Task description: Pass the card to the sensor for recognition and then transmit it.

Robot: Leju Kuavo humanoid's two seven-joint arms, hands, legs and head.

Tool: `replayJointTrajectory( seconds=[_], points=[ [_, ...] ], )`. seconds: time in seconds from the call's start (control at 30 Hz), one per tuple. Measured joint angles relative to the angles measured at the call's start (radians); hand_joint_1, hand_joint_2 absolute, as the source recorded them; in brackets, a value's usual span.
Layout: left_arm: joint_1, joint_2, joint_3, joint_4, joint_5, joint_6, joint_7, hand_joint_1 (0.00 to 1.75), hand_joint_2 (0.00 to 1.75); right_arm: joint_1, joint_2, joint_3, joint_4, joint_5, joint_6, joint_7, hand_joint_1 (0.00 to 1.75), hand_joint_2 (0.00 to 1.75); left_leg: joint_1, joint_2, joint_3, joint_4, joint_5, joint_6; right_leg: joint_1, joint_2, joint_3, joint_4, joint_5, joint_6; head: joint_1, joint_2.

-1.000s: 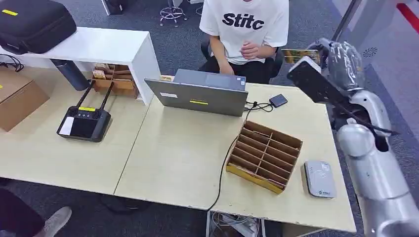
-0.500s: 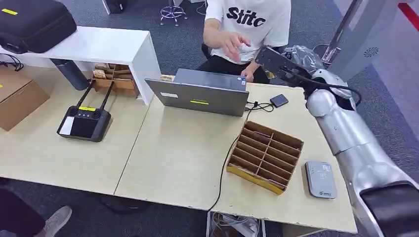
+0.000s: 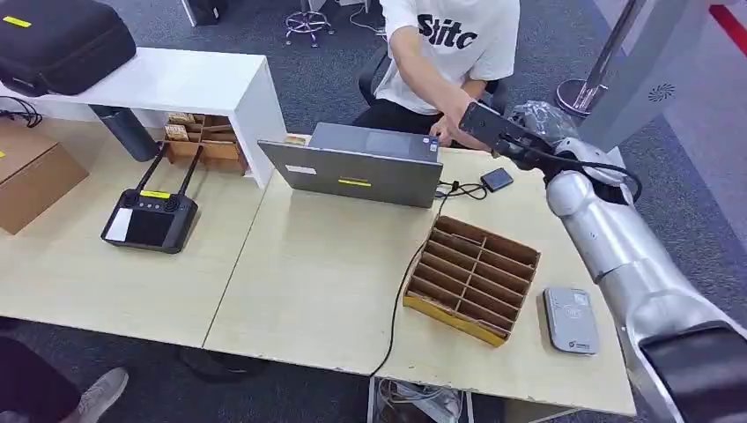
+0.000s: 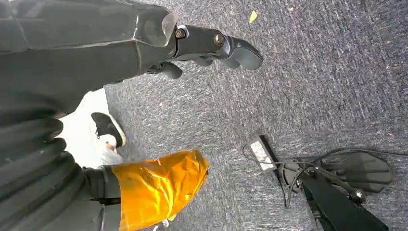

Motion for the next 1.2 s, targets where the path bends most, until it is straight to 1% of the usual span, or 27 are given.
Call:
replayJointTrajectory(
  seconds=[0.03,0.1,0.13,0.17,0.2,0.33,0.57,0.67,0.77,0.83,0.9,1.03,1.13,1.2],
  points=[
    [0.000,0.000,0.000,0.000,0.000,0.000,0.000,0.00,1.75,0.000,0.000,0.000,0.002,0.000,0.000,0.001,1.73,1.75,0.000,0.000,0.000,0.000,0.000,0.000,0.000,0.000,0.000,0.000,0.000,0.000,0.000,0.000],
    [0.001,0.000,0.000,0.000,0.000,0.003,-0.007,0.00,1.75,0.002,0.000,0.000,0.002,0.000,-0.003,0.002,1.66,1.75,0.000,0.000,0.000,0.000,0.000,0.000,0.000,0.000,0.000,0.000,0.000,0.000,0.000,0.000],
    [0.001,0.000,0.000,0.000,0.000,0.005,-0.011,0.00,1.75,0.003,0.000,0.000,0.002,-0.003,-0.005,0.002,1.66,1.75,0.000,0.000,0.000,0.000,0.000,0.000,0.000,0.000,0.000,0.000,0.000,0.000,0.000,0.000],
    [0.001,0.000,0.000,0.000,0.000,0.005,-0.014,0.00,1.75,0.005,0.000,-0.001,0.002,-0.013,-0.006,0.000,0.89,1.75,0.000,0.000,0.000,0.000,0.000,0.000,0.000,0.000,0.000,0.000,0.000,0.000,0.000,0.000],
    [0.001,0.000,0.000,0.000,0.000,0.005,-0.016,0.00,1.75,0.007,0.000,-0.005,0.002,-0.023,-0.006,-0.004,0.02,1.75,0.000,0.000,0.000,0.000,0.000,0.000,0.000,0.000,0.000,0.000,0.000,0.000,0.000,0.000],
    [0.000,0.000,0.005,0.000,0.000,0.005,-0.016,0.00,1.75,0.023,0.010,-0.018,0.001,-0.063,-0.005,-0.027,0.02,1.75,0.000,0.000,0.000,0.000,0.000,0.000,0.000,0.000,0.000,0.000,0.000,0.000,0.000,0.000],
    [0.000,0.000,0.013,0.000,0.000,-0.001,-0.014,0.00,1.75,0.041,0.017,-0.035,-0.001,-0.084,-0.005,-0.038,0.00,1.75,0.000,0.000,0.000,0.000,0.000,0.000,0.000,0.000,0.000,0.000,0.000,0.000,0.000,0.000],
    [0.002,0.003,0.013,0.000,0.000,-0.030,-0.019,0.00,1.75,0.059,0.019,-0.059,-0.020,-0.144,-0.009,-0.069,0.00,1.75,0.000,0.000,0.000,0.000,0.000,0.000,0.000,0.000,0.000,0.000,0.000,0.000,0.000,0.000],
    [0.014,0.007,0.016,0.000,0.000,-0.034,-0.031,0.00,1.75,0.109,0.019,-0.089,-0.080,-0.212,-0.026,-0.109,0.00,1.75,0.000,0.001,0.000,0.000,0.000,0.000,0.000,0.001,-0.001,0.000,0.000,0.000,0.000,0.000],
    [0.024,0.009,0.021,0.000,0.000,-0.036,-0.042,0.00,1.75,0.156,0.012,-0.113,-0.149,-0.258,-0.037,-0.132,0.00,1.75,0.000,0.000,0.000,0.000,0.000,0.000,0.000,0.001,-0.001,0.000,-0.001,0.000,0.000,0.000],
    [0.036,0.010,0.032,0.000,0.001,-0.037,-0.055,0.00,1.75,0.222,-0.002,-0.138,-0.250,-0.308,-0.048,-0.155,0.00,1.75,0.000,0.000,0.000,0.000,-0.001,0.000,0.000,0.000,-0.001,-0.001,-0.002,0.001,0.000,0.000],
    [0.058,0.011,0.055,0.000,0.003,-0.034,-0.076,0.00,1.75,0.390,-0.047,-0.190,-0.473,-0.384,-0.076,-0.207,0.00,1.75,0.000,-0.002,-0.001,0.000,-0.003,0.002,0.000,-0.002,0.000,-0.002,-0.003,0.001,0.000,0.000],
    [0.072,0.010,0.076,0.000,0.008,-0.021,-0.086,0.00,1.75,0.533,-0.088,-0.239,-0.637,-0.409,-0.110,-0.241,0.00,1.75,0.000,-0.002,-0.001,0.000,-0.004,0.002,0.000,-0.002,0.000,-0.002,-0.004,0.002,0.000,0.000],
    [0.078,0.010,0.091,0.000,0.010,-0.014,-0.092,0.00,1.75,0.631,-0.114,-0.281,-0.743,-0.422,-0.121,-0.256,0.00,1.75,0.000,-0.002,-0.001,0.000,-0.006,0.003,0.000,-0.002,0.001,-0.002,-0.005,0.003,0.000,0.000]
  ],
)
